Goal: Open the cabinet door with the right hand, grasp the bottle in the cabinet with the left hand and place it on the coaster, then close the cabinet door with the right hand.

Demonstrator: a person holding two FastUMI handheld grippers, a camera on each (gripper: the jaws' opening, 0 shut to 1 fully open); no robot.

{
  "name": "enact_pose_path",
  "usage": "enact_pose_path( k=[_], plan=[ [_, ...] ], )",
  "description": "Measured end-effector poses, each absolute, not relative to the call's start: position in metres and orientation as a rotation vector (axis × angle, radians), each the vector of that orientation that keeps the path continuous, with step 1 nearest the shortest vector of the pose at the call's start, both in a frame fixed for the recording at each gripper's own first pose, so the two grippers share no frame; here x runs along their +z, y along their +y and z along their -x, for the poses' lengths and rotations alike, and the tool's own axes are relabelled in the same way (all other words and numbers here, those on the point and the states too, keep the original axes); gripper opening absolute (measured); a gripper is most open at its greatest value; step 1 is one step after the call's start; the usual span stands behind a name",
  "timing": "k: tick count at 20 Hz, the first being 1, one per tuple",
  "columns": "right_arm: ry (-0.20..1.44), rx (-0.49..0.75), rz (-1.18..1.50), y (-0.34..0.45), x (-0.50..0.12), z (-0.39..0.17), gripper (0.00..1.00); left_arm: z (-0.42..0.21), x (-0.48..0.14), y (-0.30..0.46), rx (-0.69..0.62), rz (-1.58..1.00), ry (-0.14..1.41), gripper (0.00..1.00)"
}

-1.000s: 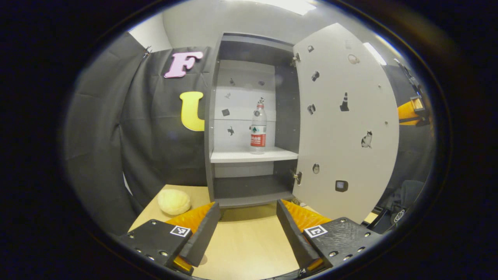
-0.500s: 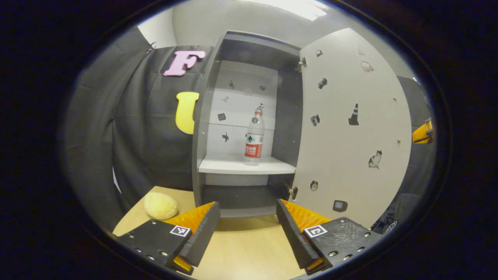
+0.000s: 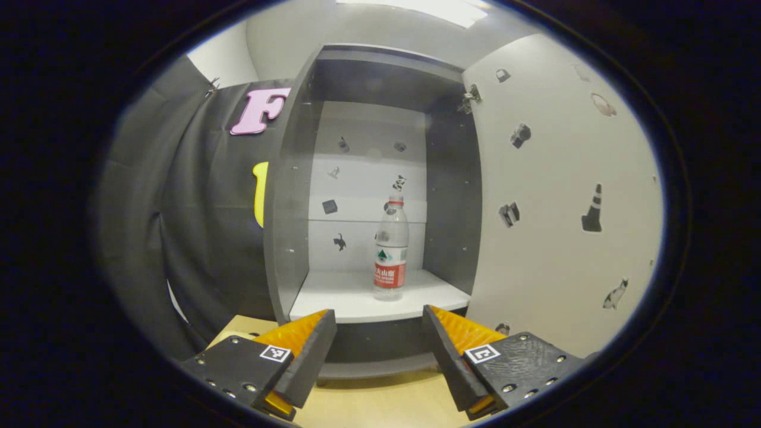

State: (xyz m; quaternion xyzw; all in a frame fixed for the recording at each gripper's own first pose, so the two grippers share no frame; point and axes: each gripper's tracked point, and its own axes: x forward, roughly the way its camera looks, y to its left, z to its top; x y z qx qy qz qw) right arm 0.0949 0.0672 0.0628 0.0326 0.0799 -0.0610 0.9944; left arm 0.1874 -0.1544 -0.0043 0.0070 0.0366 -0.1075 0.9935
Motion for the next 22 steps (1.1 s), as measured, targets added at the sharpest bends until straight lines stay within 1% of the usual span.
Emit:
enact_pose_path(
  k=[1,2,3,4,5,6,7,8,12,13,16,18,19,21,22],
  plan=[
    [0.168,-0.105,-0.078,0.071,0.06,-0.1,0.67,-0.199,0.003,-0.157,-0.217,0.003,0.071,0.9],
    [0.176,-0.102,-0.084,0.071,0.058,-0.102,0.79,-0.214,0.01,-0.16,-0.22,0.018,0.061,0.88],
    [0.175,-0.096,-0.088,0.072,0.057,-0.104,0.84,-0.226,0.017,-0.162,-0.217,0.026,0.059,0.9],
    [0.164,-0.093,-0.089,0.072,0.06,-0.105,0.93,-0.238,0.02,-0.162,-0.215,0.027,0.056,0.88],
    [0.151,-0.092,-0.089,0.071,0.062,-0.111,0.92,-0.25,0.025,-0.163,-0.215,0.024,0.049,0.87],
    [0.145,-0.098,-0.087,0.068,0.062,-0.116,0.98,-0.261,0.032,-0.165,-0.218,0.019,0.039,0.87],
    [0.147,-0.107,-0.085,0.066,0.06,-0.119,0.98,-0.272,0.038,-0.167,-0.224,0.01,0.031,0.87],
    [0.152,-0.112,-0.086,0.065,0.059,-0.121,0.98,-0.283,0.04,-0.17,-0.235,0.001,0.028,0.9],
    [0.166,-0.131,-0.095,0.062,0.057,-0.123,0.98,-0.319,0.043,-0.187,-0.259,-0.032,0.027,0.87],
    [0.17,-0.141,-0.092,0.058,0.055,-0.124,0.98,-0.327,0.041,-0.194,-0.274,-0.039,0.03,0.9],
    [0.188,-0.161,-0.105,0.056,0.052,-0.124,0.98,-0.35,0.027,-0.212,-0.309,-0.024,0.059,0.87],
    [0.19,-0.181,-0.116,0.052,0.051,-0.123,0.98,-0.364,0.017,-0.215,-0.302,-0.006,0.073,0.87],
    [0.191,-0.19,-0.118,0.051,0.05,-0.123,0.98,-0.371,0.016,-0.218,-0.302,-0.011,0.075,0.9],
    [0.194,-0.211,-0.121,0.047,0.05,-0.121,0.98,-0.381,0.009,-0.223,-0.31,-0.025,0.084,0.89],
    [0.2,-0.222,-0.121,0.044,0.048,-0.123,1.0,-0.386,0.006,-0.225,-0.311,-0.024,0.092,0.89]
  ],
)
